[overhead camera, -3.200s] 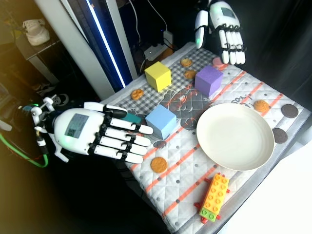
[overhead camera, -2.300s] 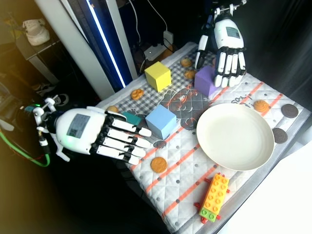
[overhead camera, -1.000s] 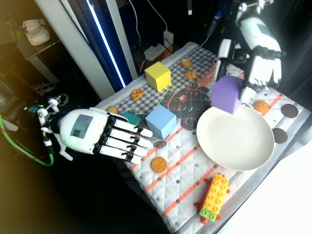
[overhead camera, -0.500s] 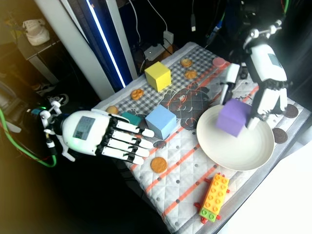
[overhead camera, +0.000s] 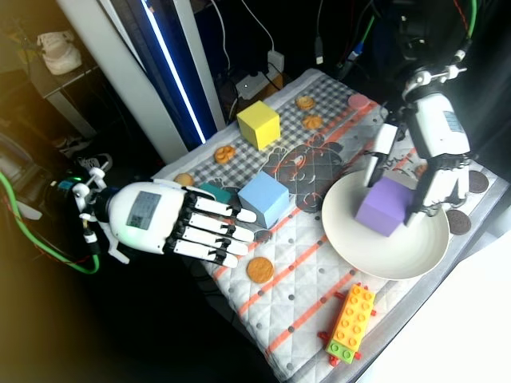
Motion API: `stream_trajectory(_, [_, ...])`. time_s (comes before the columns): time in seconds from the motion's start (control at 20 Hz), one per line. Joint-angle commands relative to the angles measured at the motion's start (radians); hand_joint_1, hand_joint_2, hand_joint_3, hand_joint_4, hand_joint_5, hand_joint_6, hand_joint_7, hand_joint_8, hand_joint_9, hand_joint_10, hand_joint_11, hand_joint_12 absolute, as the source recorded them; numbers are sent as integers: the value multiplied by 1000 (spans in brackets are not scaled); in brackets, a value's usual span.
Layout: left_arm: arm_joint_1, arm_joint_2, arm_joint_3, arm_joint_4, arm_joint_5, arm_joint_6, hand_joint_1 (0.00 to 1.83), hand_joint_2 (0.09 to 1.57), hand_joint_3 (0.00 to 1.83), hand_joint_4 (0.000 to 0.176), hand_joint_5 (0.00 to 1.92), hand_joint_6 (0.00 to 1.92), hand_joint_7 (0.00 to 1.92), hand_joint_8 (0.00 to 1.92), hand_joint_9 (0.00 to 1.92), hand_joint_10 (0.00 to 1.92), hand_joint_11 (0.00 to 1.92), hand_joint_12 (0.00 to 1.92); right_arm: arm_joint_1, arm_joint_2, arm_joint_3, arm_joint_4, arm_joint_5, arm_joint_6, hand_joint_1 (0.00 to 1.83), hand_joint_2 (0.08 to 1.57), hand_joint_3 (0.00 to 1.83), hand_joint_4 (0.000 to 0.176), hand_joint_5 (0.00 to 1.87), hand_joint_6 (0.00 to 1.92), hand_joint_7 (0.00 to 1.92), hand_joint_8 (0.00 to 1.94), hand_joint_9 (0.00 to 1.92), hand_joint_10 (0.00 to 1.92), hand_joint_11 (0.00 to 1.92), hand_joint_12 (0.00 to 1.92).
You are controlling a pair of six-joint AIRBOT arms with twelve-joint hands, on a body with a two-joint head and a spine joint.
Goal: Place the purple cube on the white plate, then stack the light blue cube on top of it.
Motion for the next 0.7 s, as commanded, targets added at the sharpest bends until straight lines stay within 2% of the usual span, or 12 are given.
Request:
stream_trajectory(0.0, [-7, 1, 5, -5, -93, -6, 996, 1045, 0, 35, 593, 173, 537, 978, 381, 1451, 145, 1796, 16, -1, 7, 15, 120, 6, 544, 1249, 0, 87, 356, 4, 259, 1, 331, 7, 176, 727])
stream_trajectory(0.05, [-4, 1, 5, -6, -93, -6, 939, 1025, 0, 51, 494, 44, 490, 830, 325, 1398, 88, 1778, 16, -1, 7, 15, 120, 7, 551, 1251, 0, 88, 355, 2, 261, 1, 334, 6, 186, 726])
stream_trajectory(0.1, [-1, 1, 4, -9, -93, -6, 907, 989, 0, 77, 278, 8, 451, 578, 292, 1120, 28, 1635, 16, -1, 7, 15, 120, 8, 591, 1252, 0, 96, 345, 1, 264, 2, 344, 8, 198, 730])
stream_trajectory(0.15, [2, 1, 2, -10, -97, -6, 809, 962, 0, 154, 31, 0, 451, 205, 318, 797, 0, 1451, 16, -1, 7, 15, 120, 8, 596, 1250, 0, 93, 349, 4, 280, 7, 360, 12, 213, 729])
stream_trajectory(0.2, [5, 3, -3, -11, -104, -6, 794, 947, 0, 172, 5, 0, 424, 84, 317, 600, 0, 1300, 16, -1, 8, 15, 120, 8, 631, 1249, 0, 108, 336, 1, 276, 4, 338, 3, 180, 710])
stream_trajectory(0.25, [6, 4, -6, -11, -108, -6, 788, 944, 0, 175, 0, 0, 405, 26, 340, 409, 0, 1164, 16, -1, 8, 15, 120, 8, 637, 1250, 0, 114, 329, 0, 277, 3, 336, 2, 176, 707])
stream_trajectory(0.3, [7, 5, -7, -11, -109, -6, 785, 931, 0, 176, 0, 0, 392, 6, 380, 298, 0, 1145, 16, -1, 8, 15, 120, 8, 639, 1252, 0, 123, 318, 0, 274, 1, 329, 0, 166, 703])
stream_trajectory(0.4, [8, 5, -8, -11, -110, -6, 778, 924, 0, 176, 0, 0, 362, 0, 409, 278, 0, 1260, 16, -1, 8, 15, 120, 8, 725, 1252, 0, 108, 327, 3, 268, 0, 295, 0, 117, 682])
stream_trajectory(0.5, [9, 7, -12, -11, -113, -5, 777, 896, 0, 176, 0, 0, 340, 1, 402, 268, 0, 1304, 16, -1, 8, 15, 120, 8, 731, 1250, 0, 108, 325, 2, 267, 0, 306, 6, 135, 690])
stream_trajectory(0.55, [11, 9, -15, -11, -114, -5, 788, 863, 0, 176, 0, 0, 288, 9, 375, 218, 0, 1110, 16, -2, 8, 15, 120, 8, 748, 1248, 0, 101, 327, 2, 250, 0, 286, 1, 123, 688])
stream_trajectory(0.6, [13, 11, -17, -11, -115, -5, 779, 858, 0, 176, 0, 0, 253, 3, 373, 127, 0, 1077, 16, -3, 9, 15, 120, 8, 741, 1242, 0, 107, 328, 2, 245, 0, 287, 2, 137, 695])
stream_trajectory(0.65, [17, 13, -21, -11, -119, -5, 762, 867, 5, 176, 0, 0, 235, 0, 337, 88, 0, 1075, 16, -4, 10, 15, 120, 8, 732, 1226, 0, 98, 332, 3, 229, 0, 300, 7, 166, 707])
